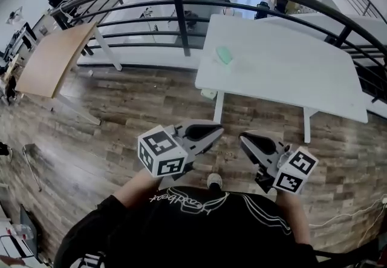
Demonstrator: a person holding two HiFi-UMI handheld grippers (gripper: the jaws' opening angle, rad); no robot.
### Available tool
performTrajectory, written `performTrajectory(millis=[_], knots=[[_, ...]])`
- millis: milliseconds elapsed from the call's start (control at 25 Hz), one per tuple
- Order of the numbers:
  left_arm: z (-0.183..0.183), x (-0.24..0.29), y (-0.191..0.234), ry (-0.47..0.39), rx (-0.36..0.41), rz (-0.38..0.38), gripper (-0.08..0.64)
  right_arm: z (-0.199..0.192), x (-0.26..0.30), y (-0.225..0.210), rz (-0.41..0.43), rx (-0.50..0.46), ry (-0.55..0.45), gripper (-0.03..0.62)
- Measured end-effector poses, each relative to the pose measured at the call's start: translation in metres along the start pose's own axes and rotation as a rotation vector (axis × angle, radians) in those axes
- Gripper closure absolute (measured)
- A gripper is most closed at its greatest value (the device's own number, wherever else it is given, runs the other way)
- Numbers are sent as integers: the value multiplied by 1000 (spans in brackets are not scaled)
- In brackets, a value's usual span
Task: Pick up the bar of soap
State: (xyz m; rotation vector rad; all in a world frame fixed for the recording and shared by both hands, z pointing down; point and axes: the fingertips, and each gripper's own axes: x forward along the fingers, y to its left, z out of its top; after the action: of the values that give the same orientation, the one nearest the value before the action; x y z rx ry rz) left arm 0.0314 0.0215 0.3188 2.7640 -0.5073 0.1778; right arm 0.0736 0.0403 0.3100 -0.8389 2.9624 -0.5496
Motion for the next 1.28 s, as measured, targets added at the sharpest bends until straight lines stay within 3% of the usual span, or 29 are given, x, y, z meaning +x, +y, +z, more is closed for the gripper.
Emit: performTrajectory(millis=[400,840,1080,1280], knots=[[25,75,63,39,4,41,555,32,1,-96,26,-4,21,577],[19,64,93,50,1,136,555,24,30,-112,49,-63,64,577],[20,60,109,39,-15,120,555,27,44,-127,35,-71,68,577],[23,65,154,33,-60,111,555,26,75,-162,5,-45,82,577]])
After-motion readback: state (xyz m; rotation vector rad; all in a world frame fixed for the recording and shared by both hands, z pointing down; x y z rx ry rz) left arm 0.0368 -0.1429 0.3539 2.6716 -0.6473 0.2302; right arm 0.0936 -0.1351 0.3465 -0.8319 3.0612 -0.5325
